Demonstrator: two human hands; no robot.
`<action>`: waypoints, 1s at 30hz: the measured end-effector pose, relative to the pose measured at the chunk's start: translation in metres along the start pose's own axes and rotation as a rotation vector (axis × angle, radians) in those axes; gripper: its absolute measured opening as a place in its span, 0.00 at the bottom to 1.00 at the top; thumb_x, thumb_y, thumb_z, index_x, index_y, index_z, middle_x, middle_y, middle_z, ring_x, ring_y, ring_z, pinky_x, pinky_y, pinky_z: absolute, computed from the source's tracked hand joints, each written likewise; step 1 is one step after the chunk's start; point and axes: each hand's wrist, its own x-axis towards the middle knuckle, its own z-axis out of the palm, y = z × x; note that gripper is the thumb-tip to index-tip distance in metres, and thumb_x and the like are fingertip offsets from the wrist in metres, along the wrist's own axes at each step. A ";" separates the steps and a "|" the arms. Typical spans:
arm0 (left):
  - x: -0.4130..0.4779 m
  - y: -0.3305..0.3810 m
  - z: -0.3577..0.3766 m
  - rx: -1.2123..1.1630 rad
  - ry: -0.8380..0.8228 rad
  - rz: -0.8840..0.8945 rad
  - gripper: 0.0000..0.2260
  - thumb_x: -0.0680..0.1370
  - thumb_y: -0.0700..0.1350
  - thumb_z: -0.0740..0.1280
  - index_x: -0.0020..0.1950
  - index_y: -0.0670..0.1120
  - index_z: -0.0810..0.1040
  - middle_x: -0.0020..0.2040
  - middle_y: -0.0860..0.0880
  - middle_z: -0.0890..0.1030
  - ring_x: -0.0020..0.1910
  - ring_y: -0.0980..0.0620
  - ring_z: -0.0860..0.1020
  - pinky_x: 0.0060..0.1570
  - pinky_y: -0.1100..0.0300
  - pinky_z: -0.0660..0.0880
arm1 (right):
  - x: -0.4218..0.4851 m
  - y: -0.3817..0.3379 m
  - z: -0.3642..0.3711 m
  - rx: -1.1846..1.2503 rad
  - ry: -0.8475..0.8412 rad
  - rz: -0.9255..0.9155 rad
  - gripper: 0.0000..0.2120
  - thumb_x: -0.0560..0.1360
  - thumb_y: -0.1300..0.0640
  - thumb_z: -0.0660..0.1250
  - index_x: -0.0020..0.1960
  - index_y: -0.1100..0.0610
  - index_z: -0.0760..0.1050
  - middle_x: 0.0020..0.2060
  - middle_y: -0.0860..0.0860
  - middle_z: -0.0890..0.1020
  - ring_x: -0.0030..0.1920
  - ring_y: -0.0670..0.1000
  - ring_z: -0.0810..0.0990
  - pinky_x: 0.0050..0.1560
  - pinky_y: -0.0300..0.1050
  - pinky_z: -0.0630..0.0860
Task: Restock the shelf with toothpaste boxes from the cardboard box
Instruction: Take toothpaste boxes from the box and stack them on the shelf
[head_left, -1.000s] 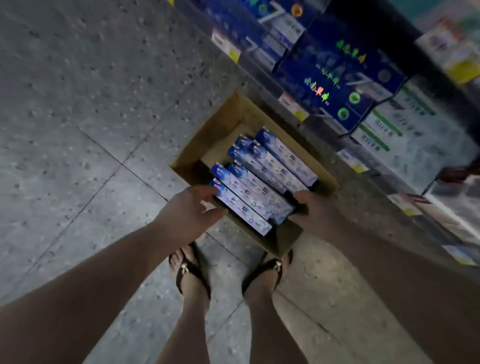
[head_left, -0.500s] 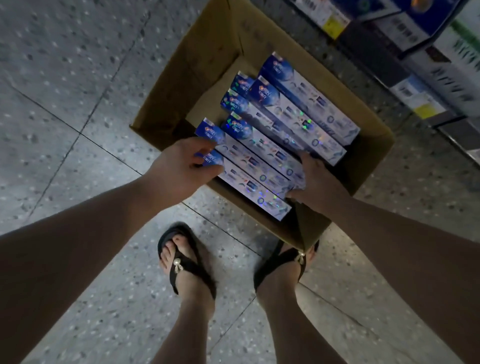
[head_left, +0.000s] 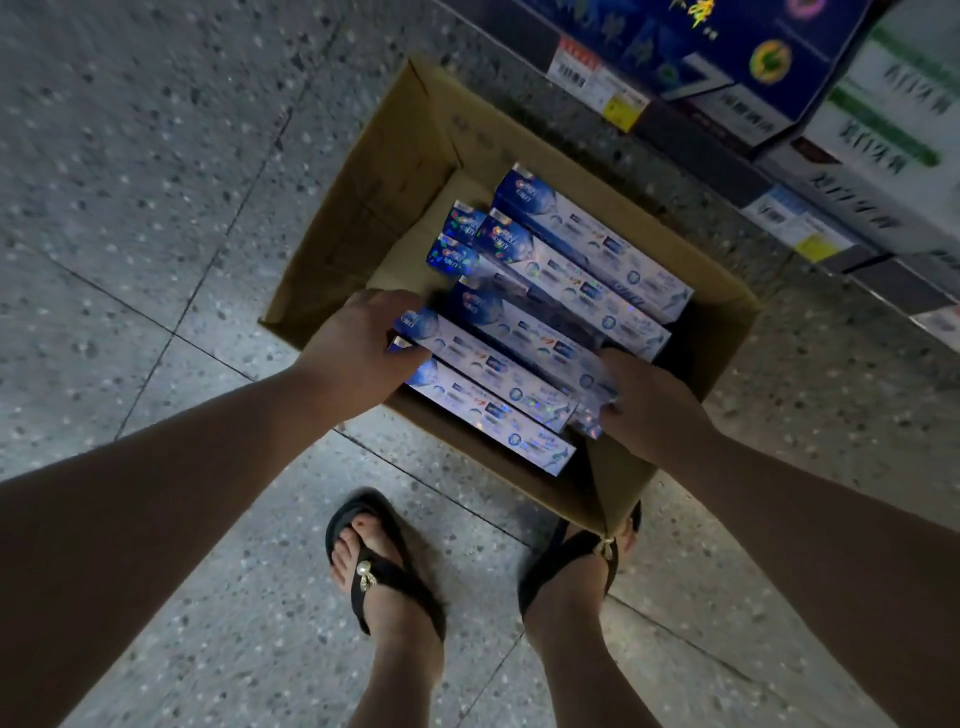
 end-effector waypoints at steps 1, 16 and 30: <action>0.004 0.006 -0.001 0.021 0.008 0.022 0.23 0.72 0.42 0.69 0.67 0.49 0.71 0.62 0.43 0.72 0.58 0.46 0.74 0.54 0.64 0.67 | -0.009 0.003 -0.005 0.039 0.039 0.022 0.19 0.69 0.61 0.64 0.59 0.55 0.68 0.55 0.57 0.77 0.55 0.60 0.76 0.50 0.49 0.73; 0.103 0.066 0.046 0.776 0.019 0.332 0.30 0.72 0.50 0.68 0.71 0.52 0.61 0.68 0.44 0.61 0.67 0.42 0.60 0.63 0.48 0.64 | -0.108 0.058 -0.052 0.391 0.261 0.151 0.26 0.59 0.57 0.62 0.52 0.32 0.69 0.44 0.28 0.76 0.42 0.31 0.75 0.36 0.22 0.67; -0.003 0.054 -0.010 0.376 -0.070 0.329 0.26 0.69 0.44 0.72 0.67 0.50 0.71 0.63 0.46 0.75 0.59 0.44 0.74 0.53 0.57 0.71 | -0.134 0.030 -0.102 0.505 0.393 0.086 0.21 0.59 0.56 0.60 0.48 0.35 0.70 0.35 0.40 0.77 0.35 0.33 0.75 0.32 0.27 0.68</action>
